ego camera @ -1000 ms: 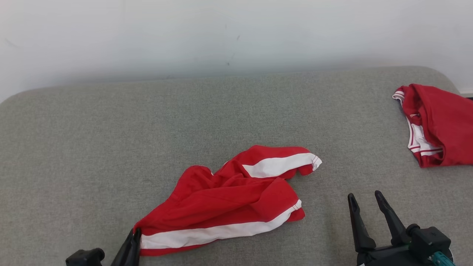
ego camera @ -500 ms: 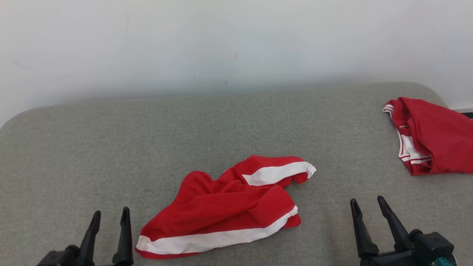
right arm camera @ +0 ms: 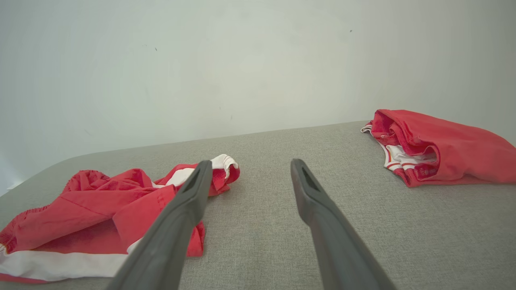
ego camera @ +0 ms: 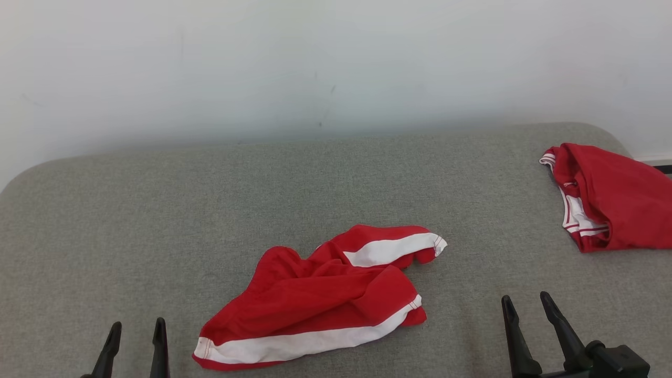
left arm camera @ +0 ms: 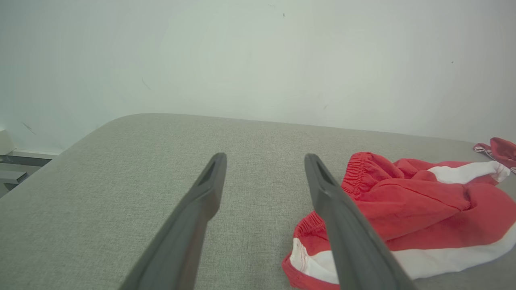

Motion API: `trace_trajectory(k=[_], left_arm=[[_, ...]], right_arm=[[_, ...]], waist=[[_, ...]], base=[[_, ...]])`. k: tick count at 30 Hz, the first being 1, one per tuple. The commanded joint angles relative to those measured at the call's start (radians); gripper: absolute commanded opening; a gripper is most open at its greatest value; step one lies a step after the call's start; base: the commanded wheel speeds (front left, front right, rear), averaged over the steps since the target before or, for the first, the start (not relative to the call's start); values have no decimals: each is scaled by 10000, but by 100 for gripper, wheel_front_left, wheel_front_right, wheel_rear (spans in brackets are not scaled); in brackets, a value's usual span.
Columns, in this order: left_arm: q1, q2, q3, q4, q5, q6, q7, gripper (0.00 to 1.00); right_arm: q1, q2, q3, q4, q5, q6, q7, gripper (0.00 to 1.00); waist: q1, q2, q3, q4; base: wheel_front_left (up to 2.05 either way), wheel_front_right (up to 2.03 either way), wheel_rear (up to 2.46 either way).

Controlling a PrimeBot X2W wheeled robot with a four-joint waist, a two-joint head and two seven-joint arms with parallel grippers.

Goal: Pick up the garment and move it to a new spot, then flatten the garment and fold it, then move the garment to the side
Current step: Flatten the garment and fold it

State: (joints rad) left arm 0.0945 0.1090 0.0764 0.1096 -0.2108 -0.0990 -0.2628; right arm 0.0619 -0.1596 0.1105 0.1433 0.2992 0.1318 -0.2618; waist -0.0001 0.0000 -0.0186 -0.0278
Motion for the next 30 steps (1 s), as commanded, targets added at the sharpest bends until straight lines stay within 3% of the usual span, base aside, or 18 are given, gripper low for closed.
trace_trajectory(k=[1,16,30], left_arm=[[137,-26,40,-68,105,-53,-17,100],[44,-208,61,-44,352,-265,-16,100],[-1673,1145,-2878,2379,-678,-303,-15,100]], right_arm=[[93,22,-26,-23,-9,-29,-39,100],[-18,-42,468,195,90,-27,-41,100],[-2113,-254,2560,2397,597,-29,-41,100]], waist=[[1,0,1,8],[1,0,9,88],[1,0,819,45]], base=[[0,0,0],[0,0,0],[0,0,0]])
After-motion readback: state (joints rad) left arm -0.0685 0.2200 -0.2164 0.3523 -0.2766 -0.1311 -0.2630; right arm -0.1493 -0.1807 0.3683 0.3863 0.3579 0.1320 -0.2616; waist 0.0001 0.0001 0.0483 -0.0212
